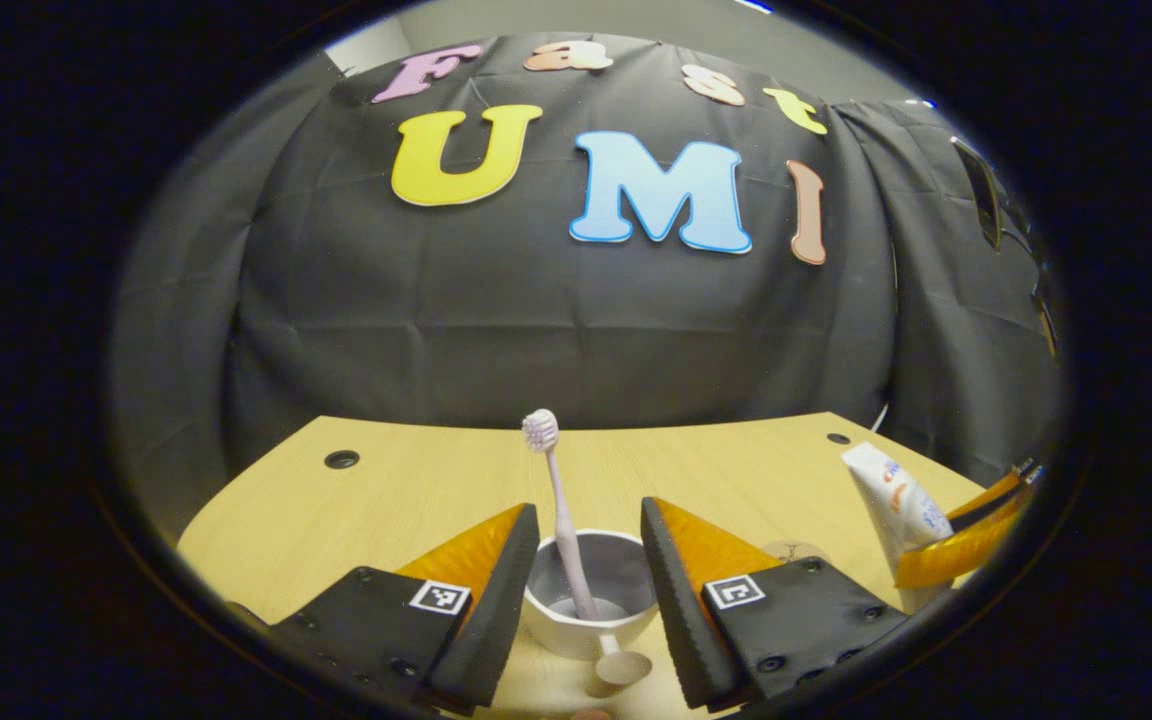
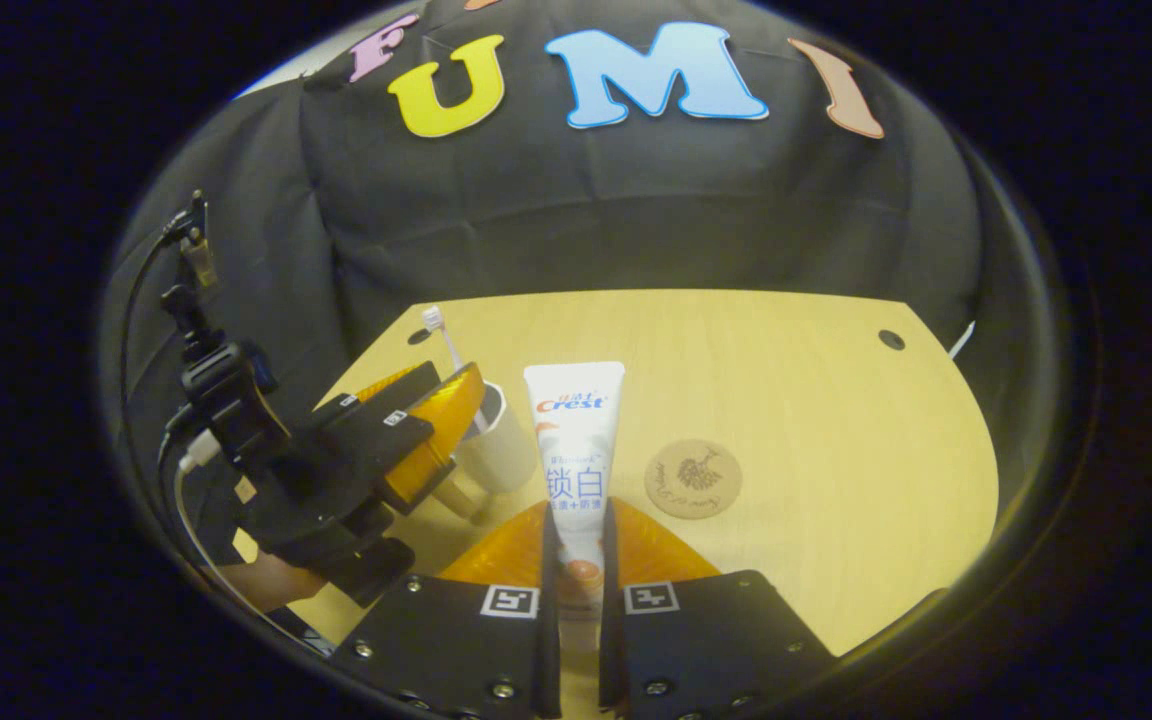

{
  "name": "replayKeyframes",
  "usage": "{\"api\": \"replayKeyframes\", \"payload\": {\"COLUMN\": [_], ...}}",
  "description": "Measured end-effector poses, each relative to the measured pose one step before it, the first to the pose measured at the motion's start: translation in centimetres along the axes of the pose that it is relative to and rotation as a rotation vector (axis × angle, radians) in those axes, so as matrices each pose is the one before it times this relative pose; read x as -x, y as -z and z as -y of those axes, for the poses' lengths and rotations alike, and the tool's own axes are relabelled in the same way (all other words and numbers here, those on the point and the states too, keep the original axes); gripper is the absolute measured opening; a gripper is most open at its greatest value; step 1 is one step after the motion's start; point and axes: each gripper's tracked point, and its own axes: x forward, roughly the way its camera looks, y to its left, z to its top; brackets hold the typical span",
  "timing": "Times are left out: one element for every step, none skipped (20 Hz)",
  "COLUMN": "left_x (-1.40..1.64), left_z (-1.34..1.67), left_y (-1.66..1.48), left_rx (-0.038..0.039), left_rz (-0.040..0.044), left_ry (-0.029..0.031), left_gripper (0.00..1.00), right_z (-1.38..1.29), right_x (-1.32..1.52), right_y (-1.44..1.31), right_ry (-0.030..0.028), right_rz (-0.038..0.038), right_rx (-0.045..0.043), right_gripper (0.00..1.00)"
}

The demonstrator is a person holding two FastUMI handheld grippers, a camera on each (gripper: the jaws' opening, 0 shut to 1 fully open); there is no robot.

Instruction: Put the toothbrush and toothpaste on the desktop into the cup, then pick up the cup and place it on the coaster on the desktop.

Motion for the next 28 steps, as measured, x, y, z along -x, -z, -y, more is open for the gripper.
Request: {"api": "replayKeyframes", "payload": {"left_x": [0.543,0.571,0.599,0.571,0.434,0.523,0.48,0.535,0.395,0.286,0.407,0.335,0.401,0.405,0.373,0.372,0.304,0.324,0.289,0.396,0.368,0.337,0.309,0.185,0.166,0.051,0.094,0.148], "left_z": [0.093,0.051,-0.008,-0.07,-0.266,-0.181,-0.441,-0.381,-0.509,-0.49,-0.338,-0.441,-0.341,-0.543,-0.392,-0.227,-0.282,-0.259,-0.235,-0.26,-0.207,-0.252,-0.29,-0.341,-0.276,-0.303,-0.376,-0.292], "left_y": [-0.18,-0.038,-0.004,-0.064,0.134,0.363,0.305,0.306,0.266,0.069,0.087,0.158,0.104,0.189,0.138,0.211,0.278,0.166,0.225,0.276,0.173,0.037,0.031,0.2,0.057,0.169,0.093,-0.078], "left_rx": [-0.00192,0.00576,0.01477,0.02246,0.02705,0.02681,0.02206,0.01745,0.01086,0.01017,0.0104,0.01009,0.00707,0.00462,0.00654,0.00761,0.0088,0.01066,0.01345,0.01472,0.01288,0.00876,0.00723,0.00616,0.00437,0.00191,0.00154,0.00238], "left_rz": [-0.00506,-0.00315,-0.0038,-0.00389,-0.00899,-0.01377,-0.0119,-0.00985,-0.0085,-0.00624,-0.00758,-0.0052,-0.00648,-0.00484,-0.00546,-0.01059,-0.0113,-0.00875,-0.00865,-0.00414,-0.00363,0.00089,0.00037,-0.00245,-0.00242,-0.00282,-0.00162,-0.00036], "left_ry": [0.00349,0.00437,0.00333,0.0009,-0.00771,-0.00547,-0.01419,-0.01582,-0.01719,-0.01431,-0.01052,-0.00886,-0.0107,-0.01495,-0.00773,-0.00039,-0.00485,-0.00457,-0.00305,-0.00365,-0.00389,-0.00634,-0.00463,-0.00715,-0.00373,-0.00675,-0.00578,-0.00367], "left_gripper": [0.71,0.8,0.89,0.82,0.9,0.9,0.9,0.89,0.89,0.89,0.93,0.97,0.97,0.82,0.89,0.97,0.97,0.96,0.96,0.96,0.89,0.89,0.89,0.89,0.89,0.89,0.89,0.89], "right_z": [-0.485,-0.431,-0.466,-0.476,-0.354,-0.48,-0.482,-0.44,-0.518,-0.507,-0.543,-0.357,-0.496,-0.34,-0.299,-0.218,-0.171,-0.338,-0.331,-0.157,-0.15,-0.143,-0.045,0.026,-0.162,-0.319,-0.103,-0.214], "right_x": [-0.357,-0.414,-0.437,-0.461,-0.424,-0.465,-0.591,-0.434,-0.579,-0.532,-0.547,-0.528,-0.657,-0.567,-0.588,-0.575,-0.504,-0.416,-0.591,-0.414,-0.497,-0.462,-0.289,-0.179,-0.383,-0.002,-0.172,-0.123], "right_y": [-0.687,-0.778,-0.803,-0.893,-0.748,-0.736,-0.587,-0.726,-0.717,-0.671,-0.477,-0.479,-0.286,-0.198,-0.107,-0.074,-0.003,-0.156,0.104,0.111,0.124,0.322,0.343,0.292,0.262,-0.123,0.286,0.447], "right_ry": [-0.00731,-0.00614,-0.00923,-0.00741,-0.00727,-0.01157,-0.01146,-0.0176,-0.01541,-0.01775,-0.01708,-0.01396,-0.01716,-0.01153,-0.00825,-0.00467,-0.00217,-0.00558,-0.00361,0.00143,0.00146,0.00549,0.00522,0.01168,0.00012,-0.00376,0.0021,-0.00133], "right_rz": [0.01874,0.02267,0.02488,0.02898,0.027,0.02482,0.02149,0.02334,0.02771,0.02663,0.02567,0.01924,0.01373,0.00609,0.00769,0.00843,0.00478,0.00771,0.00636,0.00763,0.00713,-0.00494,-0.00074,0.0002,0.00804,0.00979,0.00134,-0.00146], "right_rx": [0.00772,0.00715,0.00635,0.00544,0.00396,0.00305,0.00035,-0.0018,-0.00252,-0.00347,-0.00615,-0.00911,-0.00803,-0.00691,-0.00362,0.00194,0.00347,0.00301,0.00386,0.00532,0.00737,0.01043,0.01799,0.02265,0.02173,0.01443,0.00966,0.00208], "right_gripper": [0.16,0.16,0.16,0.16,0.16,0.16,0.16,0.16,0.16,0.16,0.16,0.16,0.16,0.16,0.16,0.16,0.16,0.16,0.16,0.16,0.16,0.16,0.16,0.16,0.16,0.19,0.19,0.19]}}
